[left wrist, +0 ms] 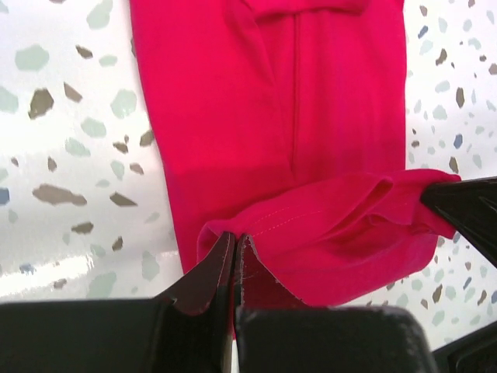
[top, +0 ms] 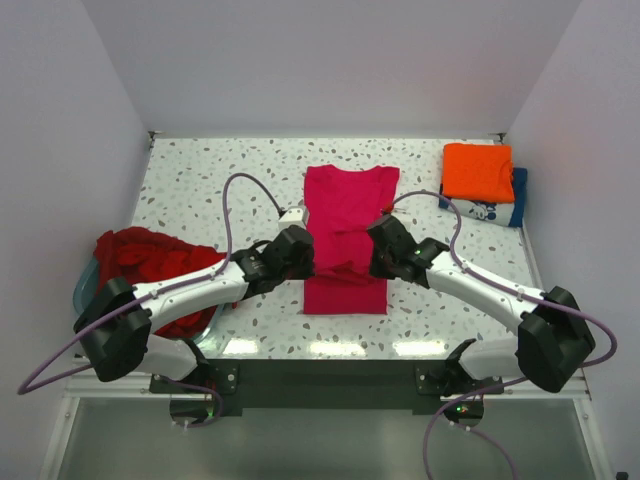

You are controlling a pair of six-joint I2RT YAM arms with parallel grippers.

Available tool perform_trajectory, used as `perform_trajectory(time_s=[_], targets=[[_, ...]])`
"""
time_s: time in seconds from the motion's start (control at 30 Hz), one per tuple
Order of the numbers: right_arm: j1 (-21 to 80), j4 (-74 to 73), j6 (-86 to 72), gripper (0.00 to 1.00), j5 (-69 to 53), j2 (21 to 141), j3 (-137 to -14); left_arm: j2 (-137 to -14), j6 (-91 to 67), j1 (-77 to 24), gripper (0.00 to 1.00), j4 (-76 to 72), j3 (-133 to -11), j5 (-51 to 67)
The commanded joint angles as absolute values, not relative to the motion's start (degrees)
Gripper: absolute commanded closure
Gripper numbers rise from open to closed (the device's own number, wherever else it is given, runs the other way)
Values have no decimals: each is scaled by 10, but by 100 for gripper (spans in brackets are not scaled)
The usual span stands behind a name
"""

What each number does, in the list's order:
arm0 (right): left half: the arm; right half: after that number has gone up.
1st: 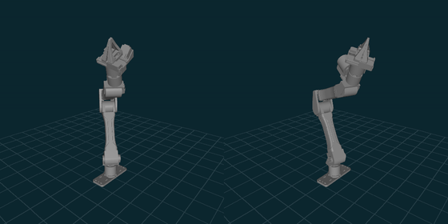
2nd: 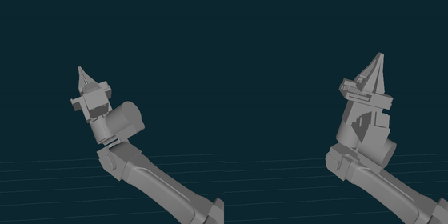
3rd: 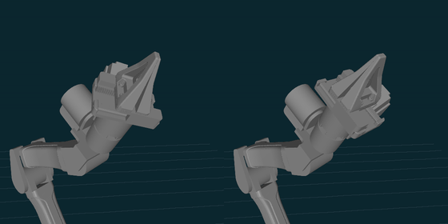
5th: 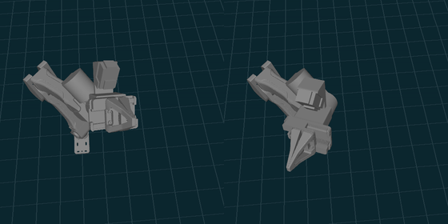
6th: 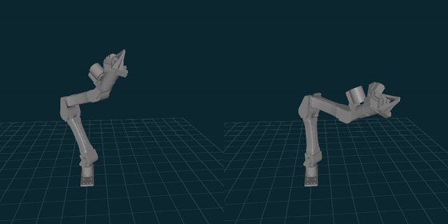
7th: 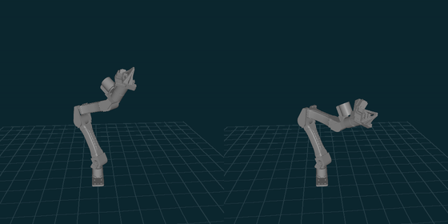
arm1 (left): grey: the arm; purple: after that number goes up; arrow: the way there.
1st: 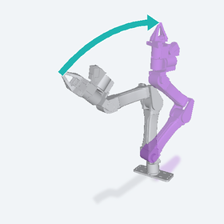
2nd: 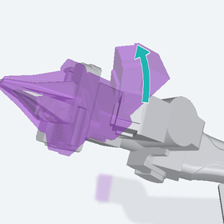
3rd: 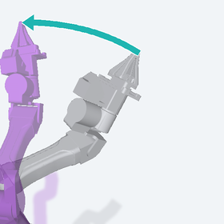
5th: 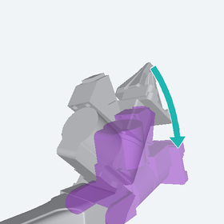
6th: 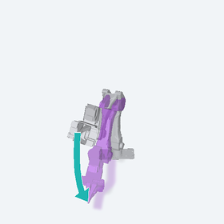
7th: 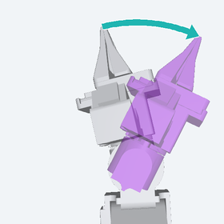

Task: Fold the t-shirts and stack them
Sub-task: Fold the tshirt

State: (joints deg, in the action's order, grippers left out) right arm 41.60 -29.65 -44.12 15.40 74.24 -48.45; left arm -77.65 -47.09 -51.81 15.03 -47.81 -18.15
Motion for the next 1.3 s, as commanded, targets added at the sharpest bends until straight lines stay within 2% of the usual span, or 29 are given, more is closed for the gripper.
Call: perform_trajectory(time_s=[0.0, 0.5, 0.53, 0.57, 0.6, 0.63, 0.67, 0.73, 0.77, 1.0, 1.27], targets=[[382, -265, -396, 100, 131, 769, -528, -802, -424, -486, 100, 98, -515, -141], [286, -259, -343, 100, 98, 939, -642, -970, -368, -401, 100, 99, -649, -106], [278, -265, -340, 96, 94, 945, -656, -982, -367, -398, 100, 106, -662, -112], [271, -273, -332, 88, 92, 949, -671, -985, -363, -396, 82, 114, -687, -132], [260, -294, -329, 58, 95, 949, -705, -989, -362, -393, 70, 133, -701, -142], [257, -306, -325, 44, 99, 944, -721, -988, -362, -393, 58, 146, -714, -152], [254, -315, -319, 36, 106, 939, -749, -984, -361, -392, 36, 158, -737, -177], [252, -329, -313, 25, 119, 909, -762, -962, -361, -392, 23, 178, -744, -196], [253, -330, -309, 24, 119, 897, -764, -951, -361, -392, 17, 179, -735, -205], [252, -289, -309, 23, 43, 803, -649, -835, -378, -406, 15, 133, -583, -177], [253, -266, -339, 24, 6, 698, -482, -787, -410, -431, 15, 96, -439, -149]])
